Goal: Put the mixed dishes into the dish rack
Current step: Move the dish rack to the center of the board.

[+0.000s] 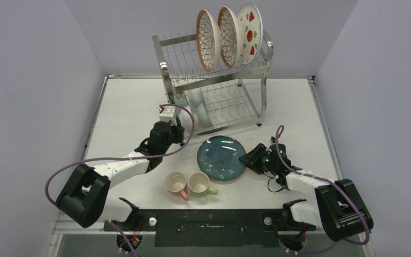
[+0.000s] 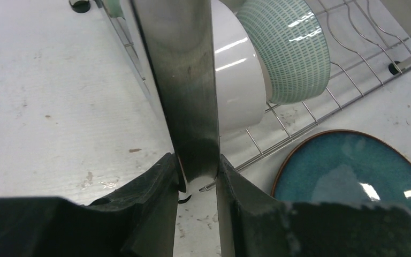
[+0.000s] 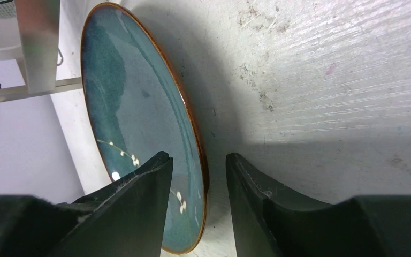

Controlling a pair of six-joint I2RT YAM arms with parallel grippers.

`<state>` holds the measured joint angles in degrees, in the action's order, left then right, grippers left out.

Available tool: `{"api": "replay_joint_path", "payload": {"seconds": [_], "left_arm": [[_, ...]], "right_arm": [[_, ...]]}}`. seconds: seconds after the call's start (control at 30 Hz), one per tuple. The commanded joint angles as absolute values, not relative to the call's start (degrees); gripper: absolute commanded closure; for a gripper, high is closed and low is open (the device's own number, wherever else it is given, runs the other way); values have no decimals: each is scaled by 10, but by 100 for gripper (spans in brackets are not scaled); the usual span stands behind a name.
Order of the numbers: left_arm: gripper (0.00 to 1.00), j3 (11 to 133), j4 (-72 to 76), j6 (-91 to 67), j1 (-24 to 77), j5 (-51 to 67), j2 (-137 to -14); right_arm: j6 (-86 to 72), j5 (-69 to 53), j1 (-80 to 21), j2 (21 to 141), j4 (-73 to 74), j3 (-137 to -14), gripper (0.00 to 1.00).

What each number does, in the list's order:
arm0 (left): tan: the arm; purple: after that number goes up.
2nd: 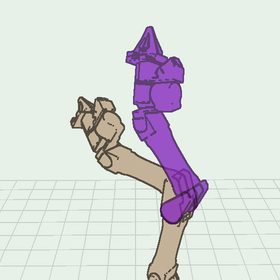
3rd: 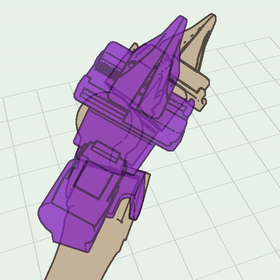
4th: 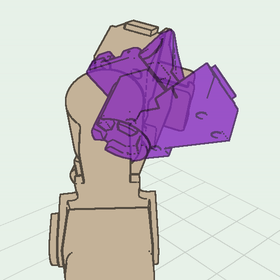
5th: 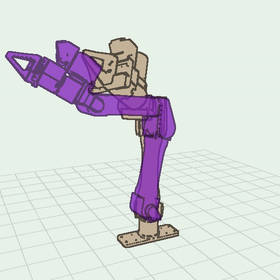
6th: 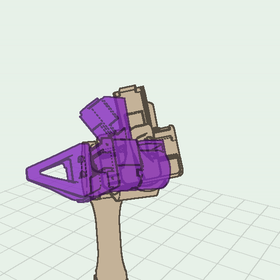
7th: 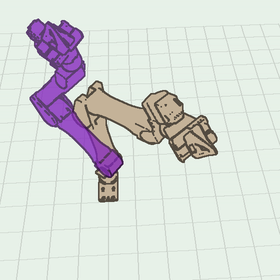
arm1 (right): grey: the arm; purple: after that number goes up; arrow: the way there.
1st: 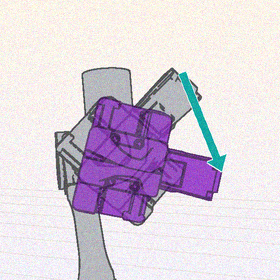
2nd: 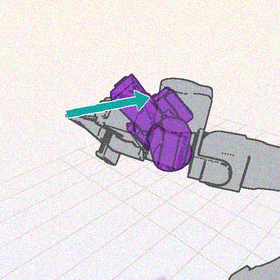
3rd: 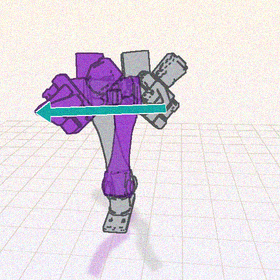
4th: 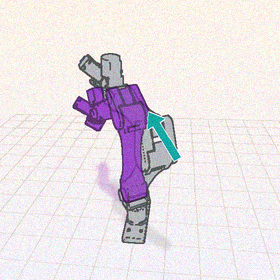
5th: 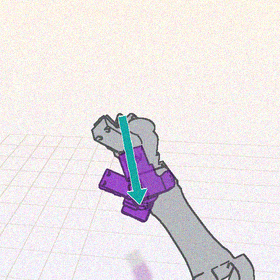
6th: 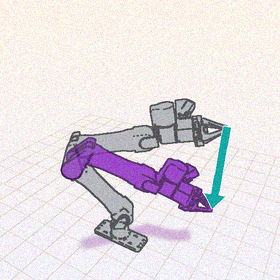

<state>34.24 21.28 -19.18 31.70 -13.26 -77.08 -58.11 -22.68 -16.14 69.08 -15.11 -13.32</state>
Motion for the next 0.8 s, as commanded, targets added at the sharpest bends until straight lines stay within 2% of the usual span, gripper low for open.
{"api": "replay_joint_path", "payload": {"seconds": [0.0,0.3,0.5,0.77], "left_arm": [[99,368,257,-225,374,-35,-799],[100,376,284,-248,397,-17,-823],[100,383,293,-253,405,-9,-838],[100,377,293,-254,407,-11,-835]], "right_arm": [[-610,-228,-159,717,-215,-102,58],[-642,-232,-159,758,-304,-62,66],[-666,-240,-159,807,-381,-43,67],[-695,-256,-160,938,-529,-29,73]]}}
